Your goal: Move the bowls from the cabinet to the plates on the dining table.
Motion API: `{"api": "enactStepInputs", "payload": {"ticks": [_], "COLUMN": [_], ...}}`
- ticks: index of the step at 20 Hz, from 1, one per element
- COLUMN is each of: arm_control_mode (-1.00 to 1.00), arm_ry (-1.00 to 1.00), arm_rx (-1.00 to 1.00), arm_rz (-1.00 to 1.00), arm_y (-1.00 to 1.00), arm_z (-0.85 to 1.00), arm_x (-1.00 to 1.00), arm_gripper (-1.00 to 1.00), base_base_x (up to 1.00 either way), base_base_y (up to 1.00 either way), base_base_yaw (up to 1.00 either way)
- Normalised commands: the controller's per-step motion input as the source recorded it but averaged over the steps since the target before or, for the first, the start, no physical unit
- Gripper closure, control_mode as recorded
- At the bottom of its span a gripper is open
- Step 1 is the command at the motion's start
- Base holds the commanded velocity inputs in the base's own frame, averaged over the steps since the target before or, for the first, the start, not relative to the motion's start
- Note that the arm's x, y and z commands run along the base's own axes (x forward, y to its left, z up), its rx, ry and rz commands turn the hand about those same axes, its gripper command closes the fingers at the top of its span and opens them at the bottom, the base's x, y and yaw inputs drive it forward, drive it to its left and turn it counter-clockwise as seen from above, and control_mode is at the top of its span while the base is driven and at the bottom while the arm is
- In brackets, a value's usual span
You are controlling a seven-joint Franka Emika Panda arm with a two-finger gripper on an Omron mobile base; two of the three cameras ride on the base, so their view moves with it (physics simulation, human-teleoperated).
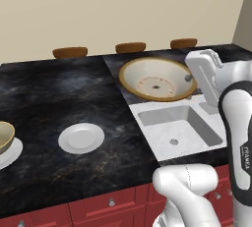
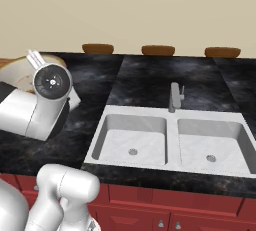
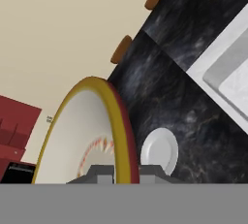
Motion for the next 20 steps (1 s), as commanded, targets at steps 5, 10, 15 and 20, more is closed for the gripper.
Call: {"api": "enactStepInputs", "payload": {"ticks": [5,10,15,20], "arm_control_mode": [-1.0,-1.0,-1.0,-1.0], "arm_ry": [0.03,0.14,0.13,0.12], "arm_rx": [0.0,0.01,0.03,0.0], "arm_rz": [0.11,0.13,0.09,0.09], "arm_y": [0.5,0.3,0.09,0.1], "arm_z": [-0.32,-0.22,-0.28,-0.58], "arm_x": [0.04,0.11,0.26,0.4], "arm_gripper": [1.0,1.0,1.0,1.0], "base_base_x": [0.0,0.0,0.0,0.0], "base_base_y": [0.0,0.0,0.0,0.0], "base_base_yaw": [0.0,0.0,0.0,0.0]}}
